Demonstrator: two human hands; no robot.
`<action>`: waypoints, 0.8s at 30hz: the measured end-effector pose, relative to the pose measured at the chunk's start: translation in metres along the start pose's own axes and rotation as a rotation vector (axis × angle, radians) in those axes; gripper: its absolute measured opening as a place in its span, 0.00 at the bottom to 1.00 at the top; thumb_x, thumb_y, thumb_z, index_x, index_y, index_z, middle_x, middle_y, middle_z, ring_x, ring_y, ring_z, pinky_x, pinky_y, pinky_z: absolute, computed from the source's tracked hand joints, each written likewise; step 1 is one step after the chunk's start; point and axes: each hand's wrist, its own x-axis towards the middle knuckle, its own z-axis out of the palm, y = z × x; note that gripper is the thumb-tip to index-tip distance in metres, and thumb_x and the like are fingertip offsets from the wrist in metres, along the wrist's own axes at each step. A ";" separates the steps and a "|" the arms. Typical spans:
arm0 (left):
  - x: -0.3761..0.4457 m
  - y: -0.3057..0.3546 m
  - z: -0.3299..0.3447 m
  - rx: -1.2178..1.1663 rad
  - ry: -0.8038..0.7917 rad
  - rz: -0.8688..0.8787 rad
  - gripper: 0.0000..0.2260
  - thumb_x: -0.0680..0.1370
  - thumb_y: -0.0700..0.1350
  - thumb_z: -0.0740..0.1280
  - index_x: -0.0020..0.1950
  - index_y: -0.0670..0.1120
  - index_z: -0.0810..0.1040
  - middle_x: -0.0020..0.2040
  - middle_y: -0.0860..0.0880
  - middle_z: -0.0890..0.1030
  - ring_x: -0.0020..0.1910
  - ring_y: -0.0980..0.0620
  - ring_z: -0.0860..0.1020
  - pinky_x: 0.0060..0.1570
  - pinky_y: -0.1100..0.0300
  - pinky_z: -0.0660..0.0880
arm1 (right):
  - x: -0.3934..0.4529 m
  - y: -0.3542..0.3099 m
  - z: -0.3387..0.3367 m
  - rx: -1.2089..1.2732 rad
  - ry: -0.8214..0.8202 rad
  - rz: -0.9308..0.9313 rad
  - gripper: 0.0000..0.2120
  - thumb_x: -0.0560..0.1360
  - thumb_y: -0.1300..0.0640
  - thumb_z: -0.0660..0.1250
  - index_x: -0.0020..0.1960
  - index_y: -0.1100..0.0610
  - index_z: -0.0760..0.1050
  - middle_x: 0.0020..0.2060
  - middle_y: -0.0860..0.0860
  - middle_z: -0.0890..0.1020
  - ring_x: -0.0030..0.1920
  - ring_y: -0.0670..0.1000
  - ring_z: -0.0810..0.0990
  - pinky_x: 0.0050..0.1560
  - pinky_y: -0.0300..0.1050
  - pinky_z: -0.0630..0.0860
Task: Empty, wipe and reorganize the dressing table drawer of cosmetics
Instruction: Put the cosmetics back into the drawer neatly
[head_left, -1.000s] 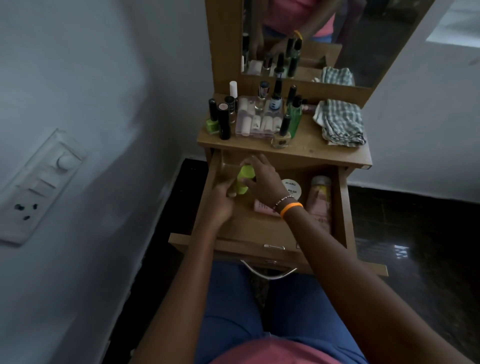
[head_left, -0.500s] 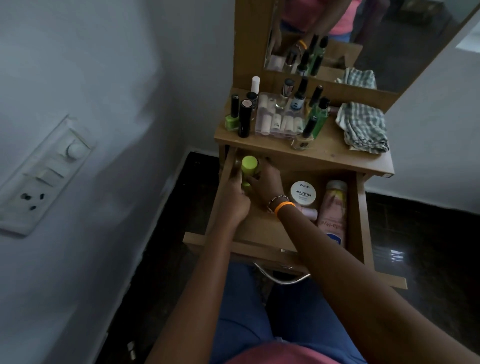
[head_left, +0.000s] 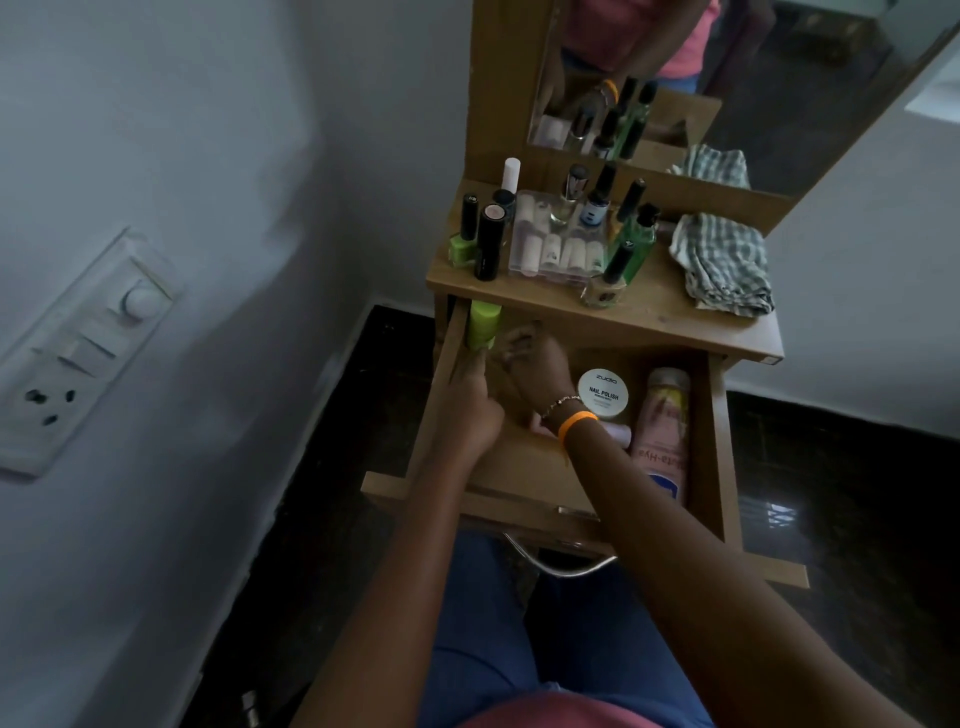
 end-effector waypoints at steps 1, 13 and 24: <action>0.000 0.000 0.000 -0.002 -0.009 0.006 0.28 0.79 0.36 0.56 0.77 0.52 0.54 0.73 0.46 0.66 0.68 0.47 0.69 0.57 0.61 0.66 | -0.005 0.003 -0.005 0.007 -0.007 0.006 0.08 0.71 0.69 0.64 0.49 0.64 0.77 0.48 0.60 0.82 0.51 0.59 0.80 0.52 0.49 0.75; 0.007 0.010 0.037 -0.163 -0.082 0.091 0.15 0.76 0.31 0.59 0.61 0.40 0.74 0.41 0.53 0.74 0.44 0.54 0.74 0.38 0.69 0.69 | -0.010 0.000 -0.114 0.404 0.456 -0.087 0.09 0.75 0.60 0.65 0.40 0.48 0.69 0.37 0.48 0.74 0.39 0.48 0.73 0.40 0.41 0.73; 0.003 0.012 0.053 0.073 0.026 0.168 0.13 0.76 0.37 0.60 0.58 0.46 0.77 0.50 0.51 0.77 0.48 0.56 0.75 0.44 0.67 0.67 | 0.035 -0.035 -0.124 0.290 0.489 -0.013 0.16 0.67 0.52 0.74 0.46 0.55 0.69 0.36 0.44 0.70 0.38 0.44 0.70 0.36 0.33 0.67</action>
